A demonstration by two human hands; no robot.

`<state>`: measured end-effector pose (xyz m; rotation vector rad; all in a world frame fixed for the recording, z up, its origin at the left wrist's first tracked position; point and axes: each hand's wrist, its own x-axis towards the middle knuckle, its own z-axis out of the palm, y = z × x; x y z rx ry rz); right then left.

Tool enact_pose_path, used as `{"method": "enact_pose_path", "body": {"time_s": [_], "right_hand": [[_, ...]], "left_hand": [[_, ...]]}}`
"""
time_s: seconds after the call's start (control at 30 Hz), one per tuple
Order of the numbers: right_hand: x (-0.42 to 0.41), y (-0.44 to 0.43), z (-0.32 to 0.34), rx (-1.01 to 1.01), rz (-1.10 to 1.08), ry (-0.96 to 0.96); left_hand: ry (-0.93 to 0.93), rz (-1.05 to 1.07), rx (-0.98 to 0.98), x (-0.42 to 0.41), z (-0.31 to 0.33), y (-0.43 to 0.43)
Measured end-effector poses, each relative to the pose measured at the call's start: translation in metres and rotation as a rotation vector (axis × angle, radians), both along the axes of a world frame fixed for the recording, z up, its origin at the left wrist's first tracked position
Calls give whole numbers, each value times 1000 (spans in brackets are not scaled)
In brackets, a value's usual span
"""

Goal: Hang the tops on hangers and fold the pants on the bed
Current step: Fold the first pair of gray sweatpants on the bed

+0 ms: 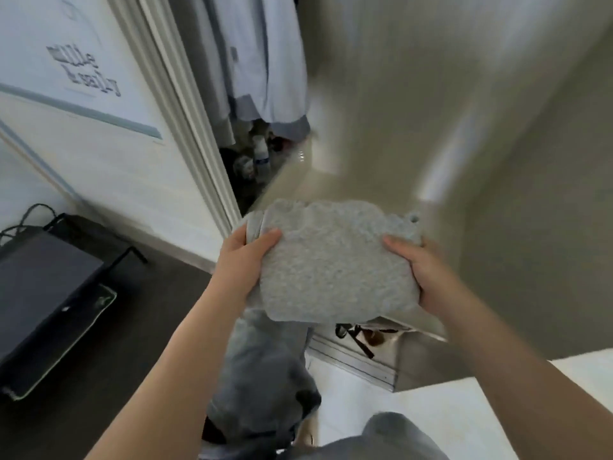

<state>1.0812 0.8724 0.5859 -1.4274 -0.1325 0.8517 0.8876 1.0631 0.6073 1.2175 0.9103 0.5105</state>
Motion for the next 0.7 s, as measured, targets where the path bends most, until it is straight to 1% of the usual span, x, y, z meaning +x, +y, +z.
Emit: {"method": "enact_pose_path", "body": {"time_s": [0.1, 0.3, 0.43, 0.5, 0.6, 0.7], "right_hand": [[21, -6, -11, -72, -148, 16], [70, -14, -42, -167, -296, 144], [109, -13, -69, -228, -348, 266], [129, -11, -85, -266, -394, 303], [156, -2, -108, -311, -440, 327], [183, 5, -126, -324, -471, 335]], "left_hand": [[50, -124, -65, 50, -22, 22], [168, -335, -241, 136, -71, 35], [306, -382, -331, 186, -95, 31], [376, -375, -339, 207, -107, 26], [482, -381, -323, 239, -125, 21], [545, -398, -331, 270, -140, 21]]}}
